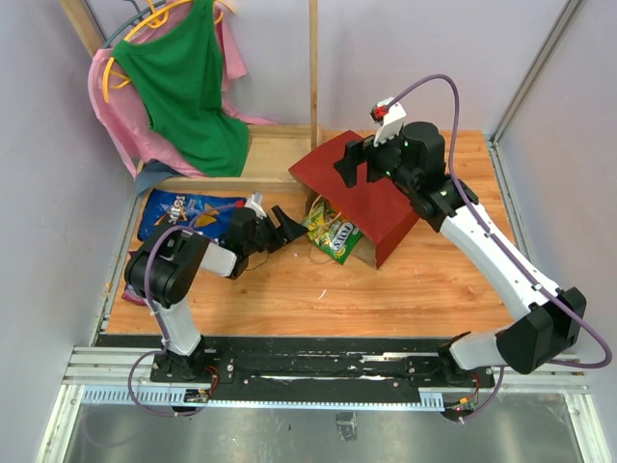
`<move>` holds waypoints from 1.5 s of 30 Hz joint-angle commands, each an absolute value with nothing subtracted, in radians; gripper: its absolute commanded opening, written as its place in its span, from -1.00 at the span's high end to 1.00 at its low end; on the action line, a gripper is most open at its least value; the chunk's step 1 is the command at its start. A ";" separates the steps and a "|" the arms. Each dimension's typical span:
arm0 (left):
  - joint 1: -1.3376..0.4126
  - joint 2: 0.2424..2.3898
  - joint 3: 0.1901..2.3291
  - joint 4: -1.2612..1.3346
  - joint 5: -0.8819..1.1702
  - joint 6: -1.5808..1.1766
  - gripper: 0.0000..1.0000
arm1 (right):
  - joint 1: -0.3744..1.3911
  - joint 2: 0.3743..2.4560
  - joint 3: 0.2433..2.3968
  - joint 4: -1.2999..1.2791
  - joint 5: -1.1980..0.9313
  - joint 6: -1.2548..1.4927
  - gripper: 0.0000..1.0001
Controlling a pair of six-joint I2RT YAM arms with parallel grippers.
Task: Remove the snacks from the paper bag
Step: Take out the snack from the paper bag.
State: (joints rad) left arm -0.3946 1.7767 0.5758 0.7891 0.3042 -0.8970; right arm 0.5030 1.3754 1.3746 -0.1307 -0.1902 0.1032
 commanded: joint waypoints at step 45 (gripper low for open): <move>-0.426 1.430 0.576 0.646 0.335 -0.701 0.99 | 0.513 1.366 1.365 -0.114 -0.167 0.090 -0.97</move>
State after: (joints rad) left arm -0.4229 1.5349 0.6178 0.6865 0.3508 -0.7444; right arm 0.5030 1.3911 1.3746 -0.1314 -0.1722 0.0963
